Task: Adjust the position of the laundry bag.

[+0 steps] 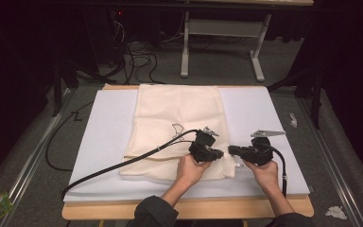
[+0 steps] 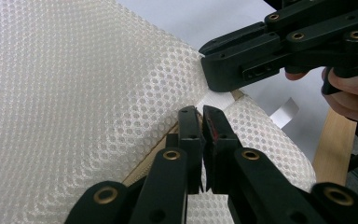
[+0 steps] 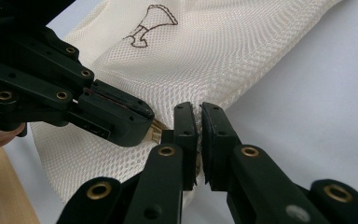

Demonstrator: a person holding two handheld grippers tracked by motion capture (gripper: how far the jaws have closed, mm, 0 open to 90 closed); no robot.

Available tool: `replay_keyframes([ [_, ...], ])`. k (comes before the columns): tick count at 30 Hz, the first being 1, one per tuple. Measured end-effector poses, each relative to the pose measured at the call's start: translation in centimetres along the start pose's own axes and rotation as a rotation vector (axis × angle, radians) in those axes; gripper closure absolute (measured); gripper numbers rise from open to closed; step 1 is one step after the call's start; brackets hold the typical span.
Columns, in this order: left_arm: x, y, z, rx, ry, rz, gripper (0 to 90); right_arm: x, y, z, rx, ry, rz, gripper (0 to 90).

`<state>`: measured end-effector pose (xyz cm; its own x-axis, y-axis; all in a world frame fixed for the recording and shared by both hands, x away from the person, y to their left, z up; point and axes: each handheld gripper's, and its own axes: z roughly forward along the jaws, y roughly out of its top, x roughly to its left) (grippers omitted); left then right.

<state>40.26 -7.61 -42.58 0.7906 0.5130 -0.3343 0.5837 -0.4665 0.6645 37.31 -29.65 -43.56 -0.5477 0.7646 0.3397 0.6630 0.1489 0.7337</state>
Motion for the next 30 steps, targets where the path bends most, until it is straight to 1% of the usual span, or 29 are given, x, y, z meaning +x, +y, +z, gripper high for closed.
replay_keyframes([
  [3,-0.01,0.0,-0.07,0.002,0.002,0.001,87.2,0.07,0.0,0.0,0.001,-0.005,-0.012,86.6],
  [9,0.0,-0.05,-0.22,0.002,0.007,-0.003,87.2,0.17,0.01,0.01,0.003,-0.008,-0.018,87.0],
  [15,0.05,-0.14,-0.29,0.005,0.008,-0.003,87.3,0.32,0.0,0.02,0.001,-0.015,-0.034,87.3],
  [21,0.06,-0.19,-0.22,0.023,0.018,-0.002,87.5,0.6,0.05,-0.02,-0.006,-0.019,-0.038,87.6],
  [23,0.05,-0.21,-0.18,0.03,0.028,-0.004,87.5,0.74,0.05,0.0,-0.009,-0.026,-0.054,87.7],
  [25,0.01,-0.24,-0.15,0.025,0.034,-0.005,87.5,0.77,0.06,0.08,-0.006,-0.027,-0.054,87.6],
  [30,-0.1,-0.23,-0.13,0.005,0.029,0.0,87.5,0.63,0.14,0.0,-0.002,-0.01,-0.041,85.0],
])
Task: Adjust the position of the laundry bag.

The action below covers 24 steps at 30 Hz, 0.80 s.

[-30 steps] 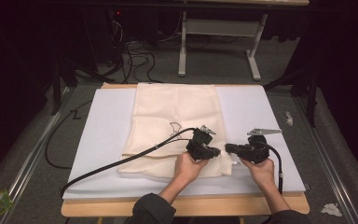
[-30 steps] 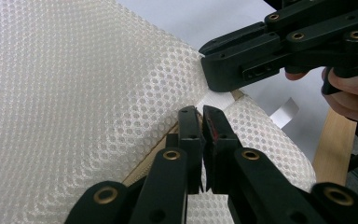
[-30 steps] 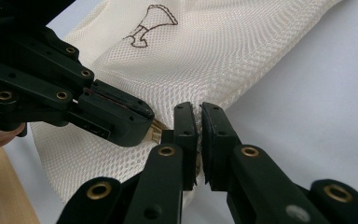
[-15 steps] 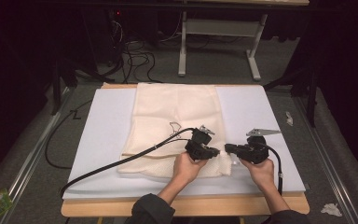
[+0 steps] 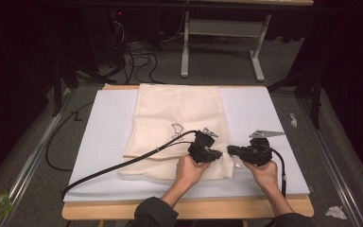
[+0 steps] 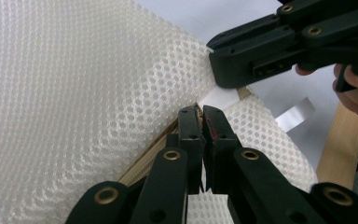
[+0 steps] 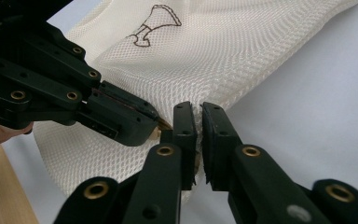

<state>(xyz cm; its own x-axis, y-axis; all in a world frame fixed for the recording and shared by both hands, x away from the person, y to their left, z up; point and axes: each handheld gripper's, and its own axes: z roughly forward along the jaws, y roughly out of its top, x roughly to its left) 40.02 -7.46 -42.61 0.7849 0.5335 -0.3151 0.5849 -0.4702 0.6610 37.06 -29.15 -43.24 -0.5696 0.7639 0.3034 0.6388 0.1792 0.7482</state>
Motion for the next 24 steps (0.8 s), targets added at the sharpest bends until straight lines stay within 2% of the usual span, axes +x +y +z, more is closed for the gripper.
replay_keyframes([
  [6,0.05,0.19,-0.19,-0.019,-0.001,0.004,87.5,-0.05,-0.1,0.34,0.023,0.022,0.009,75.3],
  [11,0.1,0.12,-0.06,-0.013,0.014,0.0,87.5,0.24,-0.06,0.55,0.037,0.021,-0.008,85.8],
  [19,0.0,0.16,-0.2,0.008,0.03,-0.012,87.6,0.51,-0.01,0.44,0.044,0.01,-0.034,87.7],
  [24,-0.27,0.0,-0.5,0.008,0.044,0.02,87.6,0.63,0.1,0.39,0.045,0.013,-0.043,87.8],
])
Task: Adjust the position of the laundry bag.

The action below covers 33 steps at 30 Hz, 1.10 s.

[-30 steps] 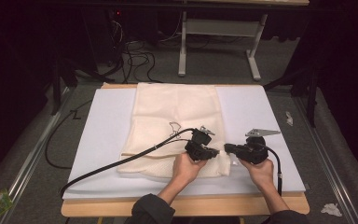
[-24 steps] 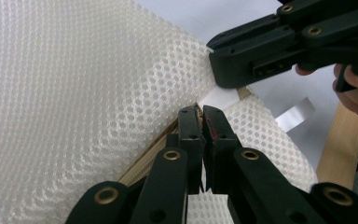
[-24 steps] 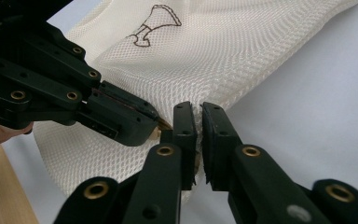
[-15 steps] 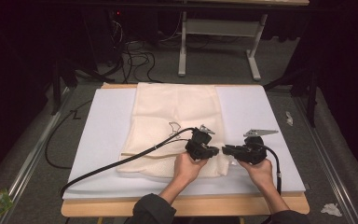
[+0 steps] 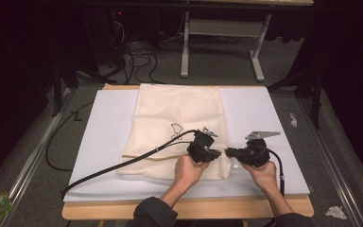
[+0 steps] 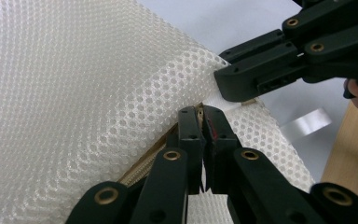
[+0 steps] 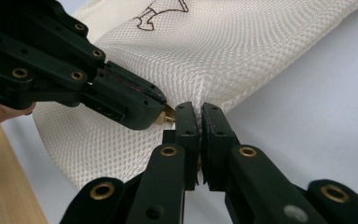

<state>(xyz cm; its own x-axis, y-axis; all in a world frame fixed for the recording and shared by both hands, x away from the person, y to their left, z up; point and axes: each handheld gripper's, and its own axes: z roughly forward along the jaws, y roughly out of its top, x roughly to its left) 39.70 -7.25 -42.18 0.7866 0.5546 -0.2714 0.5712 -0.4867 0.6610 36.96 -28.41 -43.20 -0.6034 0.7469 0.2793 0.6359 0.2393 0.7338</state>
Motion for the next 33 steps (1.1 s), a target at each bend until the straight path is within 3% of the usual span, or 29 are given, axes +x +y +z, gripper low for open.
replay_keyframes([
  [5,-0.2,-0.1,-0.2,-0.013,-0.015,0.016,87.6,-0.4,0.0,-0.1,-0.02,0.024,0.036,85.9],
  [12,-0.1,-0.1,-0.1,-0.021,-0.028,0.022,87.5,-1.0,0.4,1.0,-0.026,0.06,0.116,72.2],
  [17,-0.1,-0.2,0.1,-0.015,-0.017,0.022,87.4,-1.0,0.5,1.3,-0.022,0.062,0.14,82.4],
  [29,-0.1,0.0,0.1,0.018,0.014,-0.029,87.8,-0.1,0.5,0.8,-0.019,0.018,0.05,87.8],
  [31,0.1,-0.4,-0.2,0.039,0.116,0.009,87.9,0.0,0.5,0.5,-0.032,0.002,0.034,88.0],
  [33,0.8,-0.9,-0.7,0.023,0.1,-0.014,87.9,-0.6,0.5,-0.5,-0.051,-0.011,0.052,88.1],
])
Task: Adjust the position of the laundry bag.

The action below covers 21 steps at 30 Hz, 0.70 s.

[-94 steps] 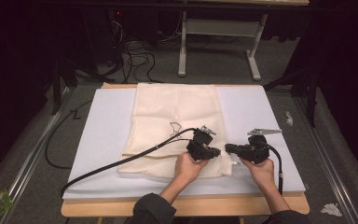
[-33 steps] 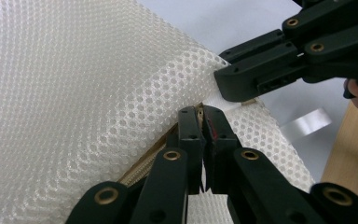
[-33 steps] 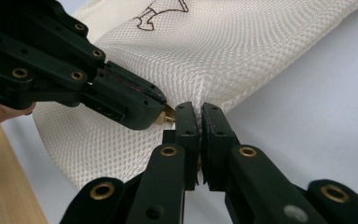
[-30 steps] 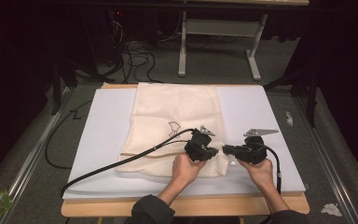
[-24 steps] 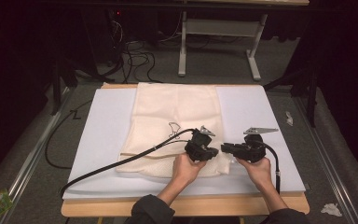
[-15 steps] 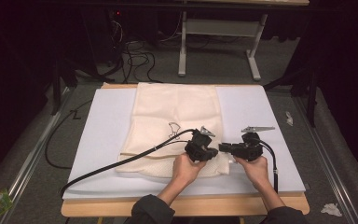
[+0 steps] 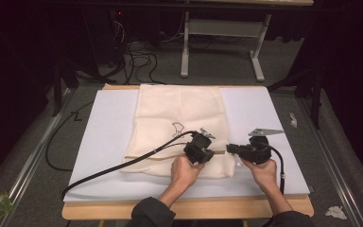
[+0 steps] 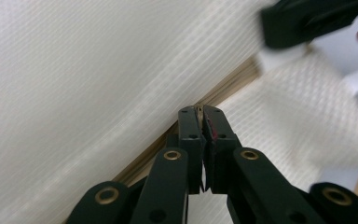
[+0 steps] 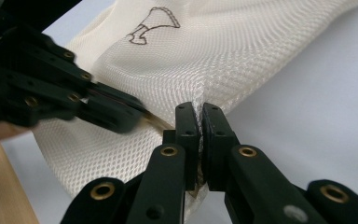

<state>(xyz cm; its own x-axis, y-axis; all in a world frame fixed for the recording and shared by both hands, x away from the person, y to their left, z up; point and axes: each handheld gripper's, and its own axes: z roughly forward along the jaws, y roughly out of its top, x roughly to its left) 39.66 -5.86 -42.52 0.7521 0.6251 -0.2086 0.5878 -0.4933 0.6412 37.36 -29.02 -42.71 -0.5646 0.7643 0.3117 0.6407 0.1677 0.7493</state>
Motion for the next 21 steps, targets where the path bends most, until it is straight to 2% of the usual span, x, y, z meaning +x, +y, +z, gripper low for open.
replay_keyframes([
  [1,0.4,-0.1,-0.4,-0.005,-0.011,0.003,87.8,-0.4,-0.1,-0.5,-0.003,-0.007,0.004,88.1],
  [3,0.3,-0.1,-0.9,-0.009,-0.015,0.022,87.7,-0.8,-0.3,-1.0,0.012,-0.006,0.011,87.9],
  [5,0.4,-0.1,-1.1,-0.007,-0.018,0.023,87.6,-0.5,-0.3,-1.0,0.02,-0.018,-0.011,87.9],
  [10,0.8,-0.5,-1.5,-0.01,-0.03,0.021,87.5,-0.5,-0.3,-0.5,0.017,-0.014,-0.023,87.7],
  [17,1.4,-0.9,-2.3,-0.017,0.006,0.031,87.5,-0.3,-0.2,-0.5,0.016,-0.046,-0.043,87.7],
  [20,2.1,-1.4,-2.7,-0.022,-0.001,0.01,87.5,-0.5,-0.2,-0.5,0.019,-0.057,-0.039,87.7],
  [21,2.3,-1.5,-2.9,-0.022,0.012,0.009,87.5,-0.5,-0.2,-0.5,0.019,-0.052,-0.034,87.7],
])
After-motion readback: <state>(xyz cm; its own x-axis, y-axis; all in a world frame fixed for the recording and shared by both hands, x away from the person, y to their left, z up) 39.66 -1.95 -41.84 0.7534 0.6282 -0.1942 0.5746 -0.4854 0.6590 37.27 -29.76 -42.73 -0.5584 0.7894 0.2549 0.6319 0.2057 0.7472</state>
